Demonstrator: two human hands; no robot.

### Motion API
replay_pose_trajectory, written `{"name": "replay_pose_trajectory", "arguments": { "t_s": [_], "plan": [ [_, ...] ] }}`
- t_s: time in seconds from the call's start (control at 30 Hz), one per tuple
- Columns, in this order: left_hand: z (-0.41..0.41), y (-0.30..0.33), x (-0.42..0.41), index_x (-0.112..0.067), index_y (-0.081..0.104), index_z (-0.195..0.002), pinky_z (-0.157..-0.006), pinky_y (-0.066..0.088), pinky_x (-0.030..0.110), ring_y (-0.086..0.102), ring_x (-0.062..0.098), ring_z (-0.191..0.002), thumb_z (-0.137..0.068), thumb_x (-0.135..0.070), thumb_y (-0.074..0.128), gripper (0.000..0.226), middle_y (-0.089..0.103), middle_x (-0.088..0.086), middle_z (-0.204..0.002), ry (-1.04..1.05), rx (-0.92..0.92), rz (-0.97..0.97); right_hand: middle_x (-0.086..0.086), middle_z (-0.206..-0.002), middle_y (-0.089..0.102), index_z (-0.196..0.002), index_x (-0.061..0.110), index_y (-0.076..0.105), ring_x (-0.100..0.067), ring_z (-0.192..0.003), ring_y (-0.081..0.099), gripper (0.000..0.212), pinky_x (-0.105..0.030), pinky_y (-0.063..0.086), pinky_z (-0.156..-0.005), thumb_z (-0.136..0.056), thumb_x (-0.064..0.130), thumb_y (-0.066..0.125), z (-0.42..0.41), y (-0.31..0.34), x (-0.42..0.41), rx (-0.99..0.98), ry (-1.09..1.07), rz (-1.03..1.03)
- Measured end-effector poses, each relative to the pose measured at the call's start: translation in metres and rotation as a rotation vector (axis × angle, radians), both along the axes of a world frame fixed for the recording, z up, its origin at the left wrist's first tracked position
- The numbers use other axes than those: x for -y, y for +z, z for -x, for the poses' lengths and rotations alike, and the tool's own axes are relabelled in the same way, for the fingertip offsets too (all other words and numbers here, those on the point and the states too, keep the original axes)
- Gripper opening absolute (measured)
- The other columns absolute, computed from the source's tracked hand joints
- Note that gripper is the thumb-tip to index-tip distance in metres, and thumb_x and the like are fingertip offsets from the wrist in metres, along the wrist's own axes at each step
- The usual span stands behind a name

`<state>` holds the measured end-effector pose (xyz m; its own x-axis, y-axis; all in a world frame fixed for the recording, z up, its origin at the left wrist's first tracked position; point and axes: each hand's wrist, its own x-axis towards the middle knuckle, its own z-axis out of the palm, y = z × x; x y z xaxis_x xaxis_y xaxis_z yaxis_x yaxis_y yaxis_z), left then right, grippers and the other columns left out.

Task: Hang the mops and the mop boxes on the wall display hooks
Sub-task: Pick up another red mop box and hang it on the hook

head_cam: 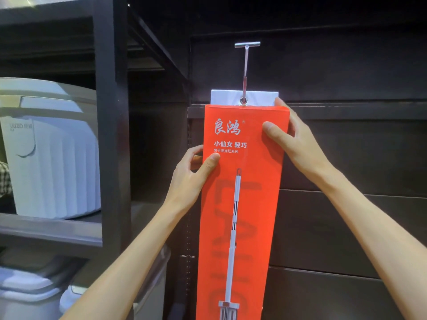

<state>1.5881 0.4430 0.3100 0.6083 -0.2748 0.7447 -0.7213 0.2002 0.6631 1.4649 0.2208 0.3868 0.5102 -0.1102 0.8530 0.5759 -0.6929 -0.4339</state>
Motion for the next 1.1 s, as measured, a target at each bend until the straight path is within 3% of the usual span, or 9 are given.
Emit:
{"name": "replay_pose_trajectory", "arguments": {
  "t_s": [0.23,0.47,0.57,0.67,0.73,0.8,0.87,0.97,1.1],
  "plan": [
    [-0.025,-0.004,0.024,-0.035,0.057,-0.138,-0.097,0.062,0.046,0.070,0.009,-0.117,-0.071,-0.090,0.062,0.088,0.068,-0.012,-0.131,0.024,-0.024,-0.005,0.022,-0.167,0.032,-0.167,0.032,0.027,0.008,-0.146,0.040,0.101,-0.031,0.037,-0.122,-0.084,0.072,0.067,-0.027,-0.003,0.023,-0.047,-0.028,0.016],
    [-0.047,-0.008,0.047,-0.038,0.058,-0.136,-0.099,0.060,0.047,0.070,0.011,-0.118,-0.073,-0.088,0.063,0.081,0.068,-0.013,-0.132,0.000,-0.088,-0.005,0.025,-0.152,0.041,-0.161,0.038,0.036,0.021,-0.133,0.043,0.079,-0.017,0.038,-0.107,-0.093,0.064,0.067,-0.049,-0.002,0.041,-0.084,-0.038,0.045],
    [-0.054,-0.009,0.056,-0.039,0.059,-0.137,-0.099,0.060,0.046,0.072,0.013,-0.116,-0.077,-0.086,0.063,0.077,0.070,-0.012,-0.130,-0.018,-0.112,-0.010,0.011,-0.157,0.042,-0.163,0.040,0.033,0.015,-0.135,0.044,0.079,-0.019,0.040,-0.110,-0.095,0.065,0.066,-0.057,-0.001,0.047,-0.114,-0.057,0.054],
    [-0.060,-0.009,0.063,-0.041,0.062,-0.134,-0.099,0.061,0.046,0.074,0.015,-0.113,-0.079,-0.087,0.060,0.072,0.071,-0.009,-0.131,-0.027,-0.152,-0.033,0.000,-0.144,0.044,-0.149,0.056,0.043,0.017,-0.124,0.047,0.055,-0.024,0.043,-0.113,-0.098,0.061,0.064,-0.066,-0.001,0.049,-0.147,-0.060,0.067],
    [-0.064,-0.009,0.068,-0.047,0.065,-0.128,-0.099,0.060,0.045,0.073,0.017,-0.115,-0.076,-0.092,0.058,0.070,0.068,-0.005,-0.134,-0.006,-0.176,-0.044,0.003,-0.142,0.040,-0.148,0.050,0.046,0.004,-0.137,0.038,0.060,-0.032,0.041,-0.117,-0.094,0.070,0.063,-0.074,-0.003,0.053,-0.119,-0.100,0.052],
    [-0.066,-0.009,0.072,-0.049,0.066,-0.125,-0.098,0.061,0.044,0.073,0.018,-0.115,-0.076,-0.092,0.058,0.066,0.066,-0.002,-0.135,-0.006,-0.183,-0.039,0.008,-0.143,0.031,-0.151,0.046,0.042,-0.004,-0.144,0.026,0.064,-0.031,0.031,-0.117,-0.094,0.068,0.063,-0.078,-0.005,0.056,-0.105,-0.158,0.030],
    [-0.068,-0.010,0.076,-0.046,0.068,-0.124,-0.096,0.062,0.043,0.074,0.016,-0.112,-0.081,-0.088,0.057,0.061,0.067,-0.002,-0.133,-0.015,-0.170,-0.022,0.011,-0.150,0.027,-0.154,0.046,0.038,0.001,-0.145,0.023,0.068,-0.031,0.028,-0.118,-0.094,0.068,0.063,-0.082,-0.006,0.060,-0.112,-0.160,0.020],
    [-0.068,-0.012,0.079,-0.044,0.069,-0.124,-0.098,0.061,0.044,0.073,0.015,-0.113,-0.082,-0.089,0.055,0.063,0.067,-0.003,-0.133,-0.019,-0.165,-0.007,0.013,-0.160,0.028,-0.157,0.041,0.039,0.030,-0.135,0.019,0.082,-0.038,0.034,-0.125,-0.087,0.078,0.062,-0.089,-0.008,0.064,-0.113,-0.119,0.014],
    [-0.065,-0.011,0.076,-0.044,0.070,-0.123,-0.098,0.061,0.043,0.074,0.011,-0.111,-0.085,-0.086,0.054,0.058,0.068,-0.005,-0.131,0.006,-0.159,-0.027,0.014,-0.161,0.032,-0.156,0.042,0.041,0.020,-0.144,0.017,0.082,-0.046,0.033,-0.127,-0.087,0.081,0.061,-0.092,-0.007,0.066,-0.110,-0.121,0.008]
  ]
}}
